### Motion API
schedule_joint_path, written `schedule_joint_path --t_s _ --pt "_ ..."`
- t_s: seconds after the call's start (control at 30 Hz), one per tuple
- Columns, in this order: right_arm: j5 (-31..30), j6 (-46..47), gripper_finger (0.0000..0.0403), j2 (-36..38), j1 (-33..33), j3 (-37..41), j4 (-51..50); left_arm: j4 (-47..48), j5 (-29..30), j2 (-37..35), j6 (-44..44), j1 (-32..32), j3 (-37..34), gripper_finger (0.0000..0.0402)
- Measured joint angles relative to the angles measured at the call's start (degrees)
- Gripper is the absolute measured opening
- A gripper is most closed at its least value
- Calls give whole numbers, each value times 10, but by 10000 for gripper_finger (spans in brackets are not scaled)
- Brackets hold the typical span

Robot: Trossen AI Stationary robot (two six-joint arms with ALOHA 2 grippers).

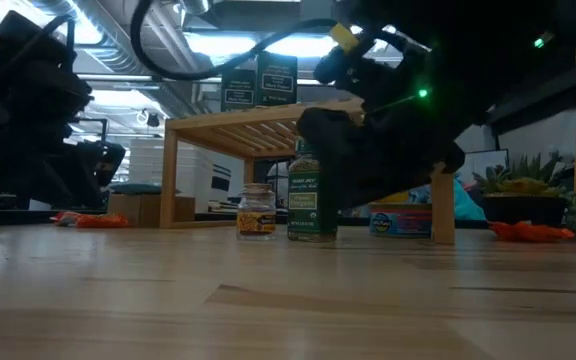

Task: Shelf spices
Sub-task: Put the green seasoning bottle on the shelf

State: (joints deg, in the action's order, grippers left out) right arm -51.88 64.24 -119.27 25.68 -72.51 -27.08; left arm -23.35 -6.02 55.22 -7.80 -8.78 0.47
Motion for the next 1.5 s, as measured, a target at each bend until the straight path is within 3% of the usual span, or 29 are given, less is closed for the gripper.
schedule_joint_path --t_s 0.73,1.0,1.23,1.5 --pt "-1 -31 198 -10 -43 0 24 0 2 0 -8 0 0 123" --pt "-13 -47 198 -10 -44 0 37 -81 117 0 -75 0 0 123" --pt "-10 -53 198 -10 -44 0 70 -106 124 -1 -77 0 0 123" --pt "34 -159 198 -10 -44 0 186 -106 124 0 -78 0 0 123"
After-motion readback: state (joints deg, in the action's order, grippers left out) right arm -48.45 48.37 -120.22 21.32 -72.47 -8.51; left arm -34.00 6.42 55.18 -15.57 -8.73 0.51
